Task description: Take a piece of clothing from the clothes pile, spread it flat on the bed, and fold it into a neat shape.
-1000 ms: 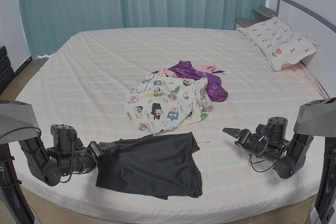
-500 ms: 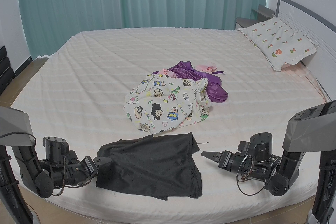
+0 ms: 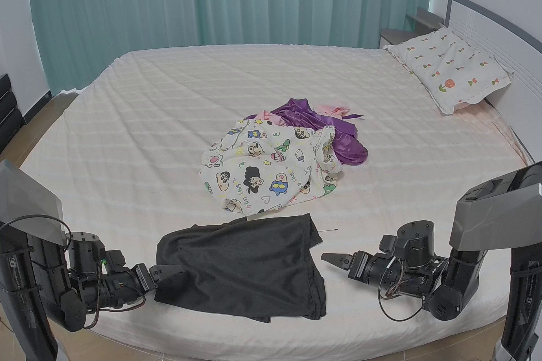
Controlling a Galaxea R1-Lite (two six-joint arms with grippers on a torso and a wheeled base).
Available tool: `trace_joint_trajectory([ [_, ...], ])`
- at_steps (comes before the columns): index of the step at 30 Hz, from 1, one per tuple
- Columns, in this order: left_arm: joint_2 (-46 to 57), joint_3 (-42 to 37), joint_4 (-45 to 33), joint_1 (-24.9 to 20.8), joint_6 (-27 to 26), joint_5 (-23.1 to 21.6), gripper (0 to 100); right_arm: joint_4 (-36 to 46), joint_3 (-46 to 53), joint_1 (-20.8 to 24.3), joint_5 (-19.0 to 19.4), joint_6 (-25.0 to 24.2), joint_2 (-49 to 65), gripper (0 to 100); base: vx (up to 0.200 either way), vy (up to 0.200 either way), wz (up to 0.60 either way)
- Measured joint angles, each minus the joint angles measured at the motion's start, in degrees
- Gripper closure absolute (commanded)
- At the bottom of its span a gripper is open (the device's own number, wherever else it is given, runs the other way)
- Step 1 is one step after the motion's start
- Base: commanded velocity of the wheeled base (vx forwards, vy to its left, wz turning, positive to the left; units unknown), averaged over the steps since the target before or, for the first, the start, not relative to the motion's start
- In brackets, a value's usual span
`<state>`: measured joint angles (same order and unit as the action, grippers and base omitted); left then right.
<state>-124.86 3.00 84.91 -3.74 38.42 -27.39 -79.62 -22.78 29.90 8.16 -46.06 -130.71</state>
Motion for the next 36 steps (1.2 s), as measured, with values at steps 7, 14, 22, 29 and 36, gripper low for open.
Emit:
trace_joint_trajectory([
  [7, -2.2, -1.8, 1.2, 0.1, -1.5, 0.1, 100, 0.0, 0.0, 0.0, 0.0, 0.1, -0.1, 0, 0.0, 0.0, 0.0],
  [14, -1.7, -2.0, -2.8, 0.9, -1.7, 1.4, 100, 0.0, 0.3, 1.4, -0.2, 0.2, 0.0, 0, 0.0, 0.0, 0.0],
  [22, 2.4, -2.0, -8.9, 0.9, -2.2, 1.6, 100, 0.0, 1.2, 4.4, -0.2, 0.8, 0.0, 0, 0.0, 0.0, 0.0],
  [29, 4.7, -2.0, -10.8, 0.9, -2.3, 1.6, 100, 0.4, 2.1, 8.5, -0.4, 1.6, -0.1, 0, 0.0, 0.0, 0.0],
  [36, 5.3, -2.0, -11.1, 0.9, -2.3, 1.6, 100, 0.8, 1.3, 10.9, -1.2, 2.2, -1.3, 100, 0.0, 0.0, 0.0],
])
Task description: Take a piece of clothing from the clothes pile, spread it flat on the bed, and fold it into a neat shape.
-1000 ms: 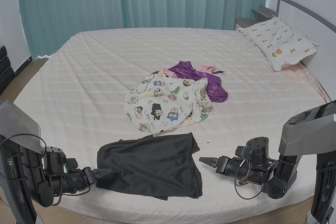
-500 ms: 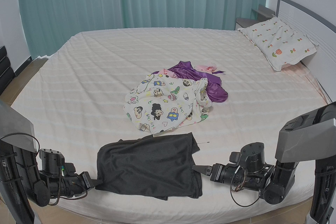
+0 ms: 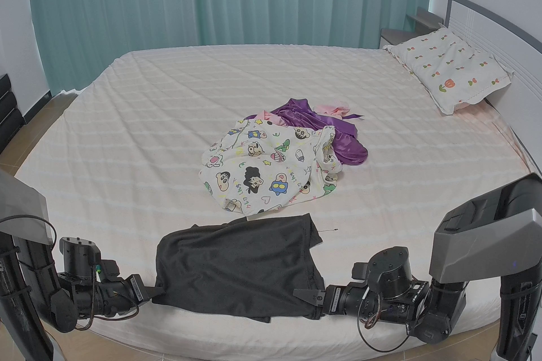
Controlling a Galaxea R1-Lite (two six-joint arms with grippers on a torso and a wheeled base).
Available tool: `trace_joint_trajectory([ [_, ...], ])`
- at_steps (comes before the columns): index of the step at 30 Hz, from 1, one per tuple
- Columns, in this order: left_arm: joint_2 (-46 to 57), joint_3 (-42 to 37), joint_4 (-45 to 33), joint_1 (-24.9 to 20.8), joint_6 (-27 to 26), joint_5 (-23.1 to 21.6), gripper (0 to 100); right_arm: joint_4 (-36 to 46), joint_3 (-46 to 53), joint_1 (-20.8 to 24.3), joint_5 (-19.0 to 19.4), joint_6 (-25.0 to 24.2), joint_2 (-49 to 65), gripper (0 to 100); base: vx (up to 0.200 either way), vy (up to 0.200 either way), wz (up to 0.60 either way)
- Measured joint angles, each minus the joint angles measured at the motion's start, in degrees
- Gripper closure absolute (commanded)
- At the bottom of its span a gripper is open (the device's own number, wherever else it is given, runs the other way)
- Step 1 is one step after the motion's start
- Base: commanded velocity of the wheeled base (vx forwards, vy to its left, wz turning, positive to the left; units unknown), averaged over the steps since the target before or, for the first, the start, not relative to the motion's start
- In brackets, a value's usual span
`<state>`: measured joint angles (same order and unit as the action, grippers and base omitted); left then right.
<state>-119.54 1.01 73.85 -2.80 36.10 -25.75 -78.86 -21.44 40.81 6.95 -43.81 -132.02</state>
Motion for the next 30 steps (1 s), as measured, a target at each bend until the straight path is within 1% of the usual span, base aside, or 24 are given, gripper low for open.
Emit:
trace_joint_trajectory([
  [4, -0.1, 0.0, 0.0, 0.0, 0.0, 0.0, 100, 1.9, 0.3, 0.7, -1.5, 1.0, -0.3, 100, 0.0, 0.0, 0.0],
  [13, -0.8, 0.0, -0.3, 0.0, -1.1, -0.1, 100, 11.3, 2.5, 1.0, -1.8, 3.5, 3.6, 100, 0.0, 0.0, 0.0],
  [18, -1.5, 0.0, -0.8, 0.1, -1.6, 0.0, 100, 12.1, 3.0, 1.0, -1.8, 5.1, 4.9, 100, 0.0, 0.0, 0.0],
  [19, -1.5, 0.0, -0.9, 0.1, -1.6, 0.0, 100, 12.2, 3.0, 1.0, -1.8, 5.2, 5.0, 0, 0.0, 0.0, 0.0],
  [21, -1.6, 0.0, -1.5, 0.2, -1.9, 0.0, 100, 12.3, 3.0, 1.0, -1.8, 5.2, 5.2, 0, 0.0, 0.0, 0.0],
  [22, -1.6, 0.0, -2.4, 0.2, -2.4, 0.0, 0, 12.3, 3.1, 1.0, -1.8, 5.2, 5.3, 0, 0.0, 0.0, 0.0],
  [26, -1.4, 0.0, -3.2, 0.2, -3.0, 0.1, 0, 11.6, 2.9, 0.8, -2.0, 5.2, 5.6, 0, 0.0, 0.0, 0.0],
  [30, -0.2, 0.0, -3.0, 0.4, -3.0, 0.1, 0, 10.8, 2.0, -0.9, -2.0, 4.4, 6.7, 0, 0.0, 0.0, 0.0],
])
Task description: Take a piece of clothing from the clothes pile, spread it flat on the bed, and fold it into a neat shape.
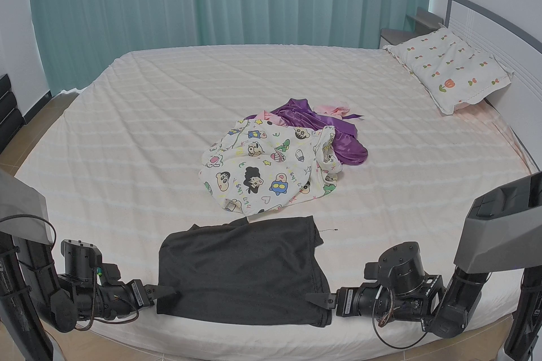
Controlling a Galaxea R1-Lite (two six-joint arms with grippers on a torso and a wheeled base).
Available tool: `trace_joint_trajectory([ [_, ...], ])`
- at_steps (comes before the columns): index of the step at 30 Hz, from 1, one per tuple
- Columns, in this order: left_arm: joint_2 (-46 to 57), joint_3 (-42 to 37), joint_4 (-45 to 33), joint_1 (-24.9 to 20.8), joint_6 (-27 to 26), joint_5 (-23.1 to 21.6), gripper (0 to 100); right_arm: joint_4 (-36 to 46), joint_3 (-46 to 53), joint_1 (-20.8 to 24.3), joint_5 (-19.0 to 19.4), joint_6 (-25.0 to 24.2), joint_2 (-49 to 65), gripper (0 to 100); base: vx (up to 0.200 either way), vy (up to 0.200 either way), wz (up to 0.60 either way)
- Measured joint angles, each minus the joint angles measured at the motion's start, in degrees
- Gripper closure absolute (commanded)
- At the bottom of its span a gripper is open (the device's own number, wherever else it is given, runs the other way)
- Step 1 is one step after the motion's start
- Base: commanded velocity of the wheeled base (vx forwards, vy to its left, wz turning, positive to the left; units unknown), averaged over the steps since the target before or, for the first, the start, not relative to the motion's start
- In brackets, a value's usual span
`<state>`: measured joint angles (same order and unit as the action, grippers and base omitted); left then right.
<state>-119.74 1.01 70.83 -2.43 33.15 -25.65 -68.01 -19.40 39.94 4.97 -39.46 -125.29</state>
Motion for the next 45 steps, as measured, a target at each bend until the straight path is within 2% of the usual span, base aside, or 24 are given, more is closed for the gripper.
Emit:
trace_joint_trajectory([
  [7, 3.2, 1.8, -0.1, 2.1, 1.0, 2.1, 0, -0.1, -3.9, -4.1, 0.0, -2.4, 1.3, 0, 0.0, 0.0, 0.0],
  [13, 3.9, 9.0, -0.5, 2.6, 8.8, 3.6, 0, 0.4, -8.4, -6.9, 0.0, -3.1, 0.5, 0, 0.0, 0.0, 0.0],
  [16, 3.0, 12.8, -0.9, 2.1, 10.6, 3.9, 0, 0.7, -10.7, -8.0, 0.0, -3.3, -0.5, 0, 0.0, 0.0, 0.0],
  [30, -3.9, 24.5, -5.5, -1.4, 12.4, 4.4, 0, 1.4, -20.7, -9.1, -0.1, -3.4, -6.7, 0, 0.0, 0.0, 0.0],
  [31, -4.3, 25.2, -5.8, -1.5, 12.8, 4.5, 100, 1.4, -21.0, -9.0, -0.1, -3.4, -7.0, 0, 0.0, 0.0, 0.0],
  [37, -6.3, 29.4, -7.3, -1.6, 16.0, 4.6, 100, 1.4, -22.8, -9.1, -0.1, -3.4, -8.4, 0, 0.0, 0.0, 0.0],
  [45, -7.4, 30.4, -7.0, -1.2, 17.9, 4.7, 100, 2.2, -26.6, -9.0, -0.1, -3.4, -10.3, 0, 0.0, 0.0, 0.0],
])
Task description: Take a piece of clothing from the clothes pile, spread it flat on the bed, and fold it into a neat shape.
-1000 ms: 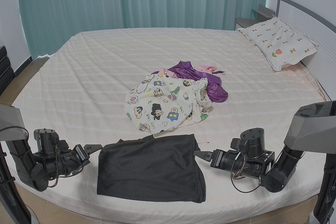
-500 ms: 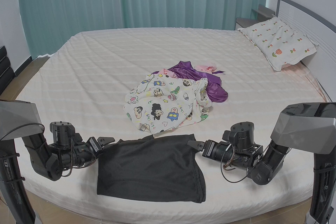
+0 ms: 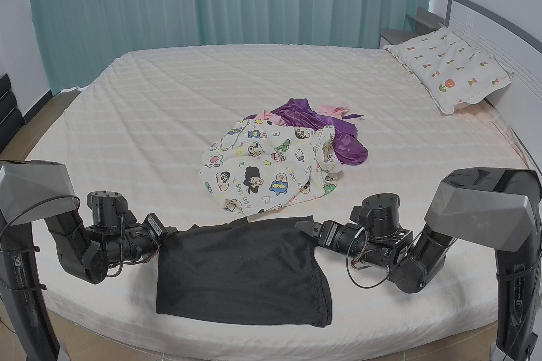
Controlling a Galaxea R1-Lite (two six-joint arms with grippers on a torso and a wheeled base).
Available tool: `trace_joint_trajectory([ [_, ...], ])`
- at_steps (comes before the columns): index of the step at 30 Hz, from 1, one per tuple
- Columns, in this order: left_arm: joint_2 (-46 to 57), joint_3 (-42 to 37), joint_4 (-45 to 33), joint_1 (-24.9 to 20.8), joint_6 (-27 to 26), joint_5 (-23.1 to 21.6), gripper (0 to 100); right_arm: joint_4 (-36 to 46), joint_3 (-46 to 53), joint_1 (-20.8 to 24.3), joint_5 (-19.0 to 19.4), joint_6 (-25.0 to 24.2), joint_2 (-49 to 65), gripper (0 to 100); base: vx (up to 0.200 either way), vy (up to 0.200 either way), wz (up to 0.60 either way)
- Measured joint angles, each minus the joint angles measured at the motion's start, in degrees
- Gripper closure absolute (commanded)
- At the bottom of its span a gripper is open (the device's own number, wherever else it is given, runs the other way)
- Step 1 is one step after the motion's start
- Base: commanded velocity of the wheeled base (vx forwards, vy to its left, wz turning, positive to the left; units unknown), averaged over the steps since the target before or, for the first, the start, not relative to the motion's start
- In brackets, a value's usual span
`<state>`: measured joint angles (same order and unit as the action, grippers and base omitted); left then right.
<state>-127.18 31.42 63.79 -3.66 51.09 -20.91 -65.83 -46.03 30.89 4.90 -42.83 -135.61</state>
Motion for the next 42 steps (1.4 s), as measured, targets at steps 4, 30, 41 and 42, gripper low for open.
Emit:
trace_joint_trajectory([
  [4, -0.2, -0.1, 0.2, 0.1, 0.1, 1.1, 100, 2.3, -2.9, 0.1, 0.0, 0.0, -0.9, 0, 0.0, 0.0, 0.0],
  [30, -2.3, 0.5, 5.4, 0.1, 2.3, 5.5, 100, 7.2, -10.5, -1.6, -0.6, -1.6, -4.3, 100, 0.0, 0.0, 0.0],
  [41, -3.3, 0.7, 5.5, -0.2, 2.3, 5.2, 0, 5.7, -10.7, -1.5, -1.3, -1.6, -5.0, 0, 0.0, 0.0, 0.0],
  [42, -3.2, 0.7, 5.6, -0.2, 2.3, 5.2, 0, 5.4, -10.7, -1.6, -1.4, -1.6, -5.0, 0, 0.0, 0.0, 0.0],
])
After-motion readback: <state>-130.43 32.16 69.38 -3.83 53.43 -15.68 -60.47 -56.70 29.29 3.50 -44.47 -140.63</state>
